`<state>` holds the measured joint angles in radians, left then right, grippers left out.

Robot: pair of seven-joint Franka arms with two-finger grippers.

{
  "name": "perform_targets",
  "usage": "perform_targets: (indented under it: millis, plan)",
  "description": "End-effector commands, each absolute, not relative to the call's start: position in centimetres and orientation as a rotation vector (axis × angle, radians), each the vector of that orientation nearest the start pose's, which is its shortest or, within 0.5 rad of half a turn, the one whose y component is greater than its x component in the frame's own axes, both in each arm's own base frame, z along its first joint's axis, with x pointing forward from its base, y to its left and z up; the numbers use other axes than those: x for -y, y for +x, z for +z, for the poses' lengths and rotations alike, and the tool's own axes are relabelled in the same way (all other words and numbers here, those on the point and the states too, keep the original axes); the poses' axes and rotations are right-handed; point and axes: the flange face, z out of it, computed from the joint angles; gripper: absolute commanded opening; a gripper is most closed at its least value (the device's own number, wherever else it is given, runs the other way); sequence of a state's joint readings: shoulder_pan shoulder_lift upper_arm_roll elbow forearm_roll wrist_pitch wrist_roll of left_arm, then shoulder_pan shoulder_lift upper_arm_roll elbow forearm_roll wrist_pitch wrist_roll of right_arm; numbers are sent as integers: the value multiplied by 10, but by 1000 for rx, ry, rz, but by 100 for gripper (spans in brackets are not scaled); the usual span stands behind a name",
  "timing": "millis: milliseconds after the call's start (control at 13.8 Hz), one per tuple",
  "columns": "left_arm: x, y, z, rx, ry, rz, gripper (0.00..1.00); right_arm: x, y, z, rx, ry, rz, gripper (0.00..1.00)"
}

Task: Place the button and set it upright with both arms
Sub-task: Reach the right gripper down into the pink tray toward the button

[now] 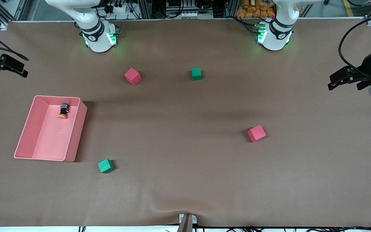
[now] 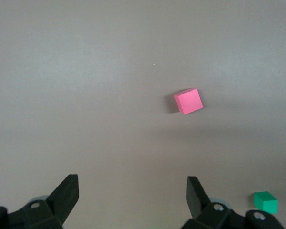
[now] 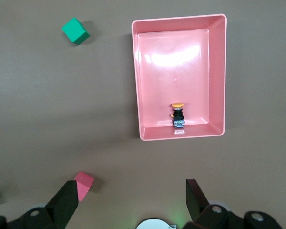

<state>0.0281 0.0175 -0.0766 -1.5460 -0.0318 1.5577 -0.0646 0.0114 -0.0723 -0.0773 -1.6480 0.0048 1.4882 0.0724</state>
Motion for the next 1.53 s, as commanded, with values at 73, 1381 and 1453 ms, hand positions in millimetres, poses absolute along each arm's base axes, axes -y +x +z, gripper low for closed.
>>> perform_targets:
  millis: [73,1381,1453]
  plan:
    - [33,560,627,-7,-3190,33,100,53,521,545,-263,-3131,177,100]
    - [28,566,618,-1,-3191,55,100,163,513,207,-120,-3135,155,100]
    - [28,566,618,-1,-3191,55,100,161,507,199,-108,-3136,149,100]
